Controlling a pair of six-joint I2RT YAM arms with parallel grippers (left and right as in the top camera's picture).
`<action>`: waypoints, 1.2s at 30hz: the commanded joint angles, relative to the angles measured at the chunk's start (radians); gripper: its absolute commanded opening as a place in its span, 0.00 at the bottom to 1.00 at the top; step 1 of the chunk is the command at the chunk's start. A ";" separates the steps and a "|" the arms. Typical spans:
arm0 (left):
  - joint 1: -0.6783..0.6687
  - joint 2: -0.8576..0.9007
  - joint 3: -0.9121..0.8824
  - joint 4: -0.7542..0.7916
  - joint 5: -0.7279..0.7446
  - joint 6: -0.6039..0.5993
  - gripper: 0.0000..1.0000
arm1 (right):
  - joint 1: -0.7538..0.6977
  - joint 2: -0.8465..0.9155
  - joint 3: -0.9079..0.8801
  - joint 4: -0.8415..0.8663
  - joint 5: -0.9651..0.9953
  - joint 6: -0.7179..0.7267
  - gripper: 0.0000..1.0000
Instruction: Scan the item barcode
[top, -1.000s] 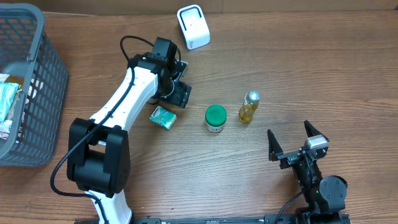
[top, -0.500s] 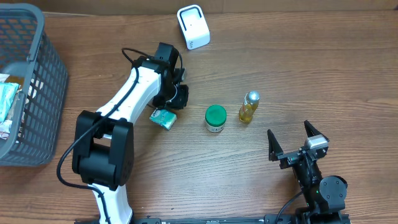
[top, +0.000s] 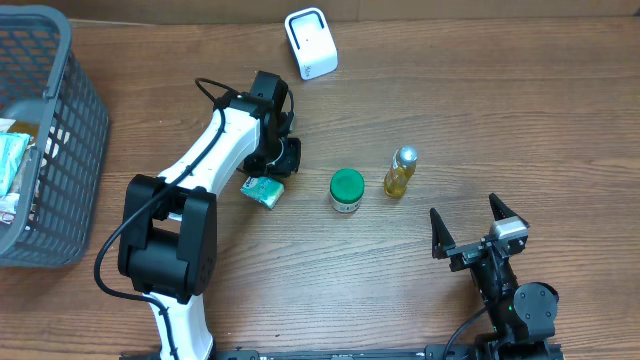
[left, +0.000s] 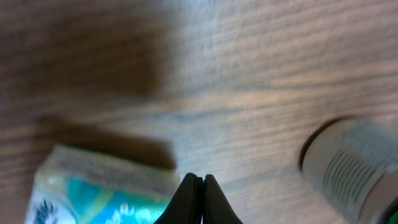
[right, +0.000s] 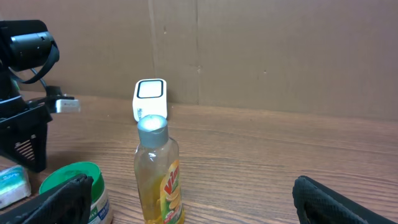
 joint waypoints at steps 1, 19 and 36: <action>-0.013 0.016 -0.005 0.024 -0.059 -0.074 0.04 | 0.001 -0.007 -0.011 0.004 -0.006 0.000 1.00; -0.024 0.016 -0.080 -0.057 -0.145 -0.047 0.06 | 0.001 -0.007 -0.011 0.005 -0.006 0.000 1.00; 0.021 -0.220 0.005 -0.100 -0.055 -0.066 0.04 | 0.001 -0.007 -0.011 0.005 -0.006 0.000 1.00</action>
